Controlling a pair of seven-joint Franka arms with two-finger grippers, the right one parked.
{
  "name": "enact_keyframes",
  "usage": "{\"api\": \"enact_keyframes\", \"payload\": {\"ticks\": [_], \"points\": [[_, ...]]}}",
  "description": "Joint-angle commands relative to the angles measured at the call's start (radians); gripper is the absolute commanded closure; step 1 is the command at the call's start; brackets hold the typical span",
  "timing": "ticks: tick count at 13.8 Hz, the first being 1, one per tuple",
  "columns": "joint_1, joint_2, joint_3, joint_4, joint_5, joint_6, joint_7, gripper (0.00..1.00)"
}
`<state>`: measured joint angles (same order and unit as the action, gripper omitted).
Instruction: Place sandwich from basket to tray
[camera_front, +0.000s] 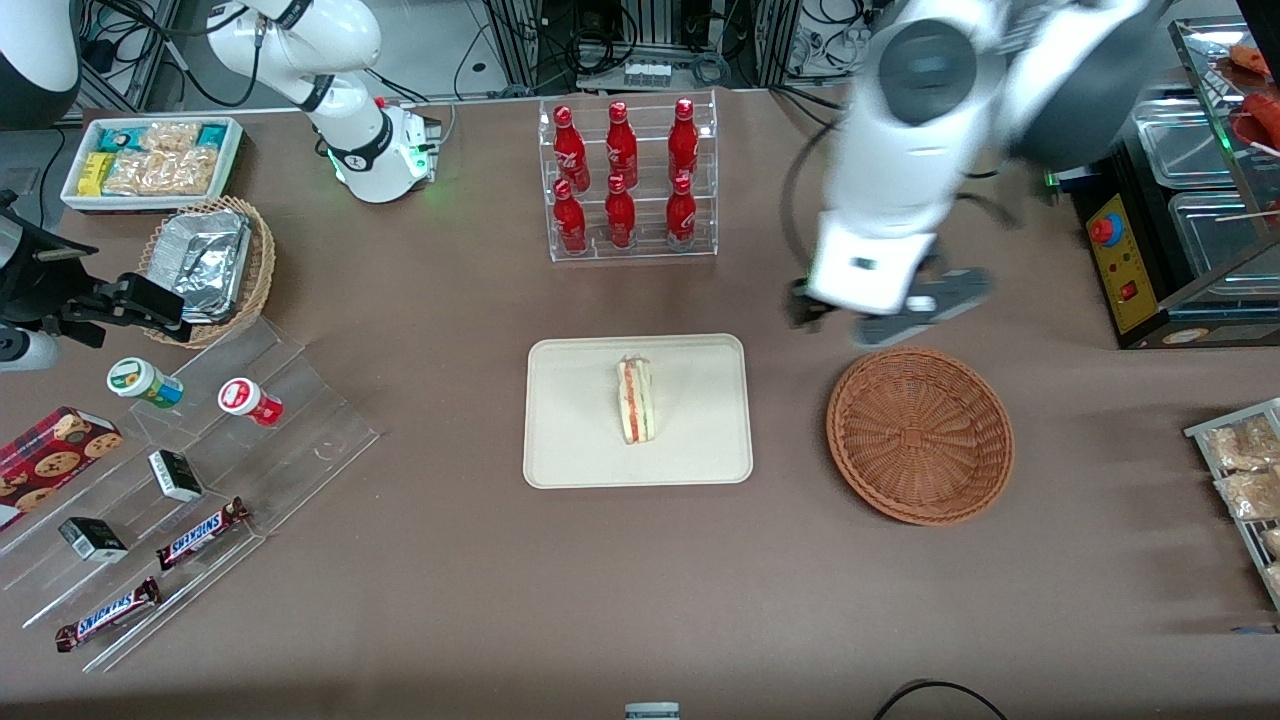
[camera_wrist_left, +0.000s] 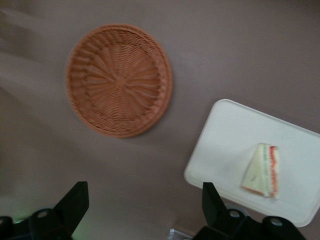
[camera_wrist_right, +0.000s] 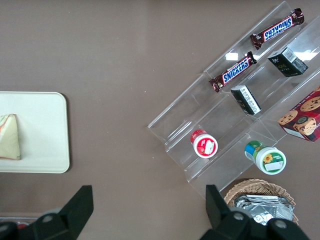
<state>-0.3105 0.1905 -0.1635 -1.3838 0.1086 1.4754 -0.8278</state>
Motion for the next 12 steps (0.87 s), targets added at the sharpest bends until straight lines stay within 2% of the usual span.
{"api": "enact_keyframes", "payload": {"ticks": [1, 6, 7, 9, 12], "points": [[0.155, -0.091, -0.011, -0.05, -0.052, -0.062, 0.227, 0.0], [0.33, -0.181, -0.007, -0.096, -0.058, -0.106, 0.517, 0.0], [0.359, -0.2, -0.004, -0.112, -0.082, -0.107, 0.585, 0.0], [0.364, -0.226, 0.056, -0.132, -0.11, -0.133, 0.63, 0.0], [0.364, -0.278, 0.079, -0.196, -0.113, -0.112, 0.633, 0.0]]}}
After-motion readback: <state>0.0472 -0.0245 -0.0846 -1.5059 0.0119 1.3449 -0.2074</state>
